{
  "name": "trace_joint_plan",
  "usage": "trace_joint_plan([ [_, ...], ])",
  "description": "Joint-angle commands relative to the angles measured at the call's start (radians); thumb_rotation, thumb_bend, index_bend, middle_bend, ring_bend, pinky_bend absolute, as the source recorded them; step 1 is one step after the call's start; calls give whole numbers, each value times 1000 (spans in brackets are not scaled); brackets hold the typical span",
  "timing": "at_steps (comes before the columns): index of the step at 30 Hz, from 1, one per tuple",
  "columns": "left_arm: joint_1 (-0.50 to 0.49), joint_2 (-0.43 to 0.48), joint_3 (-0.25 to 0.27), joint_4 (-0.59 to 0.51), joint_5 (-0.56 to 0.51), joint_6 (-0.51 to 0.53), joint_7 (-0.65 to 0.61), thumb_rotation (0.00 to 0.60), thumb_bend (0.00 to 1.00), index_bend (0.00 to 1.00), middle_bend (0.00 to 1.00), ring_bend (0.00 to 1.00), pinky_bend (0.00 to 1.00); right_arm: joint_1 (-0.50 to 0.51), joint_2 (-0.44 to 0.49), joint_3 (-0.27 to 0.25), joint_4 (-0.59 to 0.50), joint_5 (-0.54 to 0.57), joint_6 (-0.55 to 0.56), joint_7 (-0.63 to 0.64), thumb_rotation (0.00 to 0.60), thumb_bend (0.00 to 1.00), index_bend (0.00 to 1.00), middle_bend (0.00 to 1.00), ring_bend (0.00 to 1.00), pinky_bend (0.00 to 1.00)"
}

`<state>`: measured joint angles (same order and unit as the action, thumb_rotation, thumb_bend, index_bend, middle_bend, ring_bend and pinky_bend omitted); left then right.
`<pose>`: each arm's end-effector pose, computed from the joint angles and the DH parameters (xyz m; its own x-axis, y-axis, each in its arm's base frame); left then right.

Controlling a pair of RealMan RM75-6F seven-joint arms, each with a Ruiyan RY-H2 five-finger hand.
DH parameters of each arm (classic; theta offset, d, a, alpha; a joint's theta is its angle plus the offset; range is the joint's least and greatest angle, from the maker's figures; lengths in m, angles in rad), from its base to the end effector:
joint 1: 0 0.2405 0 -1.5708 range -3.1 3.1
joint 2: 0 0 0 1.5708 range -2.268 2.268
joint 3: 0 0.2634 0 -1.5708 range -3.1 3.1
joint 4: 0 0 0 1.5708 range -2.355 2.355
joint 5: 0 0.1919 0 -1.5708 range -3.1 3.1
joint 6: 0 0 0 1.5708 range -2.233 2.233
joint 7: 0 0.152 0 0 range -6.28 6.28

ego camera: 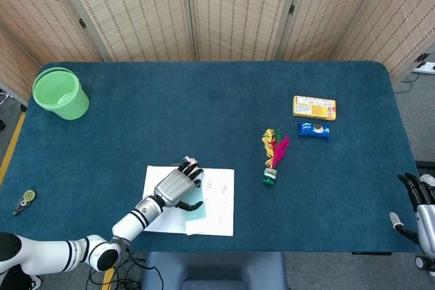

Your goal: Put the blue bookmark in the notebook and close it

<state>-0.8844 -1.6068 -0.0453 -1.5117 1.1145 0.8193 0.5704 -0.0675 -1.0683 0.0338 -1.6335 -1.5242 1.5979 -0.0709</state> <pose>-0.1150 0.3184 -0.0586 0.7164 0.2709 0.6430 0.6224 -0.6647 -0.4134 -0.3246 -0.1365 0.2050 0.4918 0.0244 0.8704 -0.8669 0.1073 0.4868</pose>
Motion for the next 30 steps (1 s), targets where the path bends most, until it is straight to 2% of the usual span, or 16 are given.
trace_joint_plan([
  [1, 3, 19, -2, -23, 13, 19, -2, 140, 357, 350, 116, 19, 112, 0, 0, 1, 1, 1, -1, 1, 600, 205, 137, 132, 201, 217],
  [6, 19, 62, -8, -44, 15, 48, -23, 139, 358, 350, 116, 19, 112, 3, -1, 2, 5, -1, -4, 6, 600, 205, 137, 132, 201, 217],
  [13, 50, 118, 9, -32, 2, 62, -47, 139, 357, 350, 116, 18, 112, 8, -8, 1, 15, -4, -10, 16, 600, 205, 137, 132, 201, 217],
  [30, 33, 59, -7, 38, -53, 38, -26, 140, 358, 350, 116, 17, 112, 4, -9, 0, 21, -6, -6, 23, 600, 205, 137, 132, 201, 217],
])
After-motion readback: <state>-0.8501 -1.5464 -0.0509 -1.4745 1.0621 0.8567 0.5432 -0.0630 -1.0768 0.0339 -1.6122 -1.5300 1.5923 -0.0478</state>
